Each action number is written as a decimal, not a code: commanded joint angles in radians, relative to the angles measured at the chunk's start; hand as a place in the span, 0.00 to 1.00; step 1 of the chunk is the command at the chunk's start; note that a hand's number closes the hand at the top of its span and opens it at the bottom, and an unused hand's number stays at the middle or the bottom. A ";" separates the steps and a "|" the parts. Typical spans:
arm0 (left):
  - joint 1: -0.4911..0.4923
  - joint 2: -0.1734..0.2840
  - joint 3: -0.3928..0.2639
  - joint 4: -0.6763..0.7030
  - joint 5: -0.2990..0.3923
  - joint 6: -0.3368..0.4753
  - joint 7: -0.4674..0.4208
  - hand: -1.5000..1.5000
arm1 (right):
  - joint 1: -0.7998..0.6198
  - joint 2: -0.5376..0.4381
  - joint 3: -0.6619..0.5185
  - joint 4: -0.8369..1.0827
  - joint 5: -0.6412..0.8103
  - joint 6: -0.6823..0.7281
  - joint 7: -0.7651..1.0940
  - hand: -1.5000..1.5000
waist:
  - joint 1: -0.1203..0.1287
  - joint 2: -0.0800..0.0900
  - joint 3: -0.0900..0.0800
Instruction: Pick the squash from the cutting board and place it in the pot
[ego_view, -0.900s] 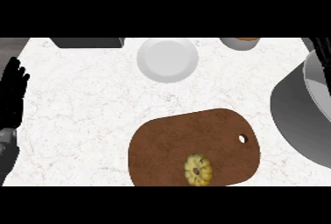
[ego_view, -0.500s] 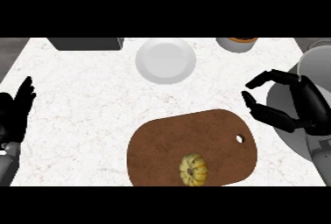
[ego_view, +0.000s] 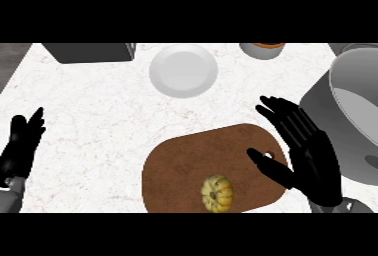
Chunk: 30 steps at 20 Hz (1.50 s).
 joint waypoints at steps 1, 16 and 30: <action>0.031 -0.004 0.002 -0.018 0.006 0.006 0.010 0.50 | 0.098 0.050 0.124 -0.041 0.282 -0.007 0.153 0.00 | -0.006 -0.005 -0.002; 0.024 0.009 0.002 -0.056 0.000 0.008 0.054 0.50 | 0.320 0.315 0.429 -0.067 0.880 0.682 0.793 0.00 | 0.004 0.011 -0.002; -0.005 -0.019 -0.034 -0.091 -0.035 0.000 0.086 0.50 | 0.271 0.438 0.594 -0.072 0.894 0.950 1.180 0.00 | 0.056 0.029 0.006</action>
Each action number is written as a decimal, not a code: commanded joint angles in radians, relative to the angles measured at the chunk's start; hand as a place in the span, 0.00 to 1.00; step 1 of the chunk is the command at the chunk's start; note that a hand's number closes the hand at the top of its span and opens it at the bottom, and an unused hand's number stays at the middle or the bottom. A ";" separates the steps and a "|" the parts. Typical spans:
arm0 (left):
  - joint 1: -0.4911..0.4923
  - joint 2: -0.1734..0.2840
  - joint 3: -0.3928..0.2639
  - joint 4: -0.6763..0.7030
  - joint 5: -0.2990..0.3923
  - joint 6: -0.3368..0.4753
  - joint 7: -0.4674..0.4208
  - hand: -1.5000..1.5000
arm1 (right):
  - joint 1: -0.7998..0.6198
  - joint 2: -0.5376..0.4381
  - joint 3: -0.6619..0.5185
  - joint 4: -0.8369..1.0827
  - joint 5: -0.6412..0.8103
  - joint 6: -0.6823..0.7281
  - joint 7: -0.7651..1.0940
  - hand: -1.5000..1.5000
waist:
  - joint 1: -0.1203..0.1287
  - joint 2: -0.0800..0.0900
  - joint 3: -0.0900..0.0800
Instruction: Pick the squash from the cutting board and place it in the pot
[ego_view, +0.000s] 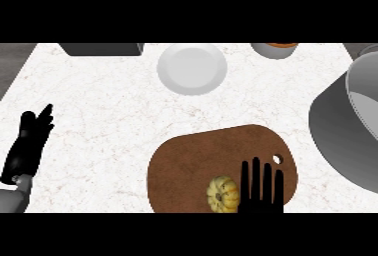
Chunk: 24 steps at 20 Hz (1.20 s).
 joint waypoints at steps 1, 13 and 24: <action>-0.016 -0.002 -0.007 0.007 -0.024 0.004 0.019 0.50 | 0.040 0.180 0.181 -0.014 0.049 0.101 0.235 0.00 | 0.000 0.003 0.002; 0.003 -0.015 0.001 -0.044 -0.023 -0.032 0.032 0.50 | -0.072 0.180 0.130 0.069 -0.039 0.089 0.271 0.00 | 0.017 0.004 0.002; 0.018 -0.020 0.023 -0.061 -0.053 -0.026 0.034 0.50 | -0.101 0.183 0.069 0.137 -0.083 0.081 0.308 0.00 | 0.016 0.005 0.002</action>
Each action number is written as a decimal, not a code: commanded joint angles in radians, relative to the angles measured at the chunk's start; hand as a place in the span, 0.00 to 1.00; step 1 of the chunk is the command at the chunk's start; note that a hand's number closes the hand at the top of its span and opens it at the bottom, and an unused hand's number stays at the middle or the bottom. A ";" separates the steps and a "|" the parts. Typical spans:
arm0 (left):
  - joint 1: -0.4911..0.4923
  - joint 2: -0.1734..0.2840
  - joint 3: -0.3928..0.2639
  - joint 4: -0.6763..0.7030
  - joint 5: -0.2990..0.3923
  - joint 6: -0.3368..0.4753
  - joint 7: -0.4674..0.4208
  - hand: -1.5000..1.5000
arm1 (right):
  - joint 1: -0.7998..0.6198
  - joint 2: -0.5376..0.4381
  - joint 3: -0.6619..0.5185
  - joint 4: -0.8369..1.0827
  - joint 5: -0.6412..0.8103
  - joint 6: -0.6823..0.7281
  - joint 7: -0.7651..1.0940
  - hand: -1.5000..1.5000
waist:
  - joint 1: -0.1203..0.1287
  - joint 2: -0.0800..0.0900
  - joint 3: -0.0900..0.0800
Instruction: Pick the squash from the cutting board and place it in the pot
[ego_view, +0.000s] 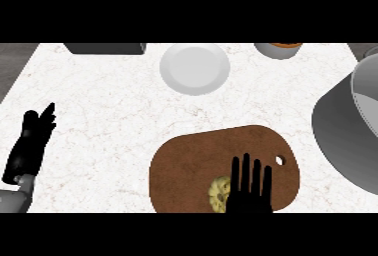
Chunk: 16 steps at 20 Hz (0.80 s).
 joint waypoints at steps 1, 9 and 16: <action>-0.047 -0.010 0.015 0.012 -0.004 0.003 0.025 0.50 | -0.066 0.126 -0.011 0.102 -0.026 0.055 0.194 0.00 | -0.002 0.003 0.000; -0.029 -0.013 0.036 0.032 -0.018 -0.032 0.006 0.50 | -0.096 0.131 -0.027 0.152 -0.073 -0.001 0.211 0.00 | -0.005 0.002 0.000; 0.012 -0.011 0.046 -0.048 -0.036 -0.041 0.044 0.50 | -0.080 0.132 -0.008 0.205 -0.070 -0.059 0.222 0.00 | 0.000 -0.001 0.001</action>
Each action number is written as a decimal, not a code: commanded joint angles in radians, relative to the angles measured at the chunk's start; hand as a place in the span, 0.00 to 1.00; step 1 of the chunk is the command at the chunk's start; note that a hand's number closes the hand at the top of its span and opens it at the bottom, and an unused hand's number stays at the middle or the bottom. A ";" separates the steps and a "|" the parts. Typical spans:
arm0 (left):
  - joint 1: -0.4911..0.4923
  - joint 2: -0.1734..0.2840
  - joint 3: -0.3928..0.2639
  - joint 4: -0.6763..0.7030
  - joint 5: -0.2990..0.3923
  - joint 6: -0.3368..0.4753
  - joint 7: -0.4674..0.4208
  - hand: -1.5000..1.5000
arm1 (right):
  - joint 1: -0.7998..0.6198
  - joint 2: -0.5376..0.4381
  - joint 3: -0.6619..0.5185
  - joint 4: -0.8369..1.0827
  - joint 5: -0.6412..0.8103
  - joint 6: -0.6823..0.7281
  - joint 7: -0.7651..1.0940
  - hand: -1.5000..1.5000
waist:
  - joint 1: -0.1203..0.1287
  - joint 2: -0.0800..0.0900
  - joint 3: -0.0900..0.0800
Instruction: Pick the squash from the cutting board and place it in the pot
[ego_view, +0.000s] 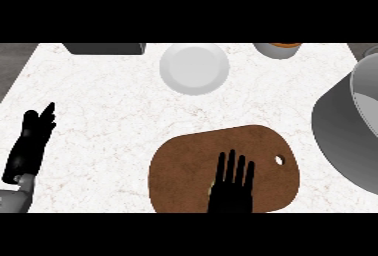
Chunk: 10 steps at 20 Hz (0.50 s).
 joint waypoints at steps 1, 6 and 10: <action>-0.018 0.011 0.030 0.024 0.000 -0.026 0.002 0.50 | -0.043 0.018 -0.034 0.054 -0.036 -0.033 0.153 0.00 | -0.002 0.001 0.000; -0.003 -0.011 0.050 0.046 0.016 -0.067 -0.039 0.50 | -0.098 0.018 -0.061 0.112 -0.108 -0.041 0.121 1.00 | 0.001 0.002 0.000; -0.021 -0.034 0.040 -0.004 -0.039 -0.026 0.031 0.50 | -0.074 -0.009 -0.073 0.116 0.057 -0.063 0.002 1.00 | -0.004 -0.001 0.000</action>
